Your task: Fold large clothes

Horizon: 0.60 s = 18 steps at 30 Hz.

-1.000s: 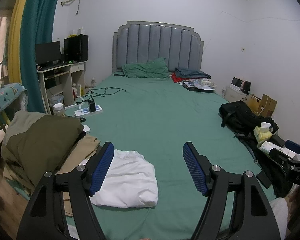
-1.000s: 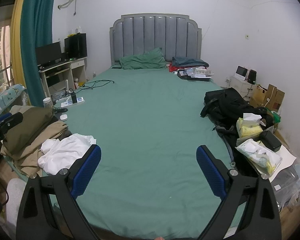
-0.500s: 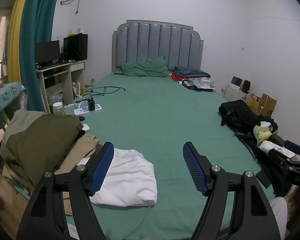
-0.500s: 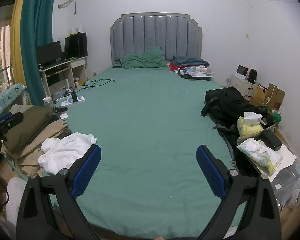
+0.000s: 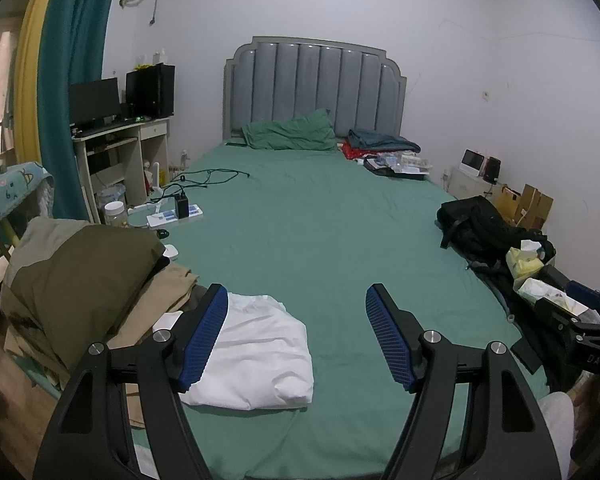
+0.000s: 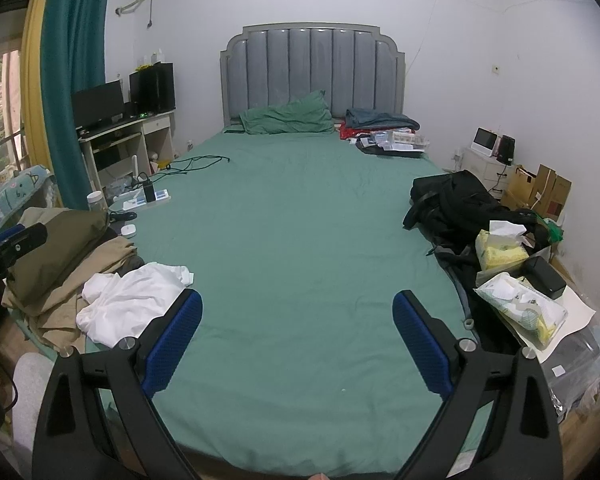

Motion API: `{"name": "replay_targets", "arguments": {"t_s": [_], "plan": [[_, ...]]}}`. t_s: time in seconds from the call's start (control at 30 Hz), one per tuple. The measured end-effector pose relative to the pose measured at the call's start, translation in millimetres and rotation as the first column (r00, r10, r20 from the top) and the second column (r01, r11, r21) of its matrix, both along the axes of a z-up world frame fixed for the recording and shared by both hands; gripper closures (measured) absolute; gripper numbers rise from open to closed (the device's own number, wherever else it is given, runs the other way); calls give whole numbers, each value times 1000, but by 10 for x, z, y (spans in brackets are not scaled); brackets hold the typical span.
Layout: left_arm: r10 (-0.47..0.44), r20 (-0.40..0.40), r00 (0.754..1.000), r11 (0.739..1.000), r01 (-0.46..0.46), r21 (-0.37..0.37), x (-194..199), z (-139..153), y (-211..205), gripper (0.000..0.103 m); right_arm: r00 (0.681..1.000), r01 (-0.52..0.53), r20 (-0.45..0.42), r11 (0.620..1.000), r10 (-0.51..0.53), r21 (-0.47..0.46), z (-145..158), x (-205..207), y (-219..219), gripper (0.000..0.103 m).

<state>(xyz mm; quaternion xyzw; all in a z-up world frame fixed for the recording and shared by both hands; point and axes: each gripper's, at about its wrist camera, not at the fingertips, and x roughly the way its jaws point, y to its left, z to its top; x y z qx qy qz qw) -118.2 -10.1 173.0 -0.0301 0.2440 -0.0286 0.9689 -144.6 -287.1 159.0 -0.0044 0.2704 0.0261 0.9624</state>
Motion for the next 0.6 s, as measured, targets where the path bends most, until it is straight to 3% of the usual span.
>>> {"name": "replay_targets", "arguments": {"t_s": [0.6], "plan": [[-5, -6, 1000, 1000, 5, 1, -9, -6, -14, 28, 1000, 0, -1, 1000, 0, 1, 7, 14, -15, 8]]}}
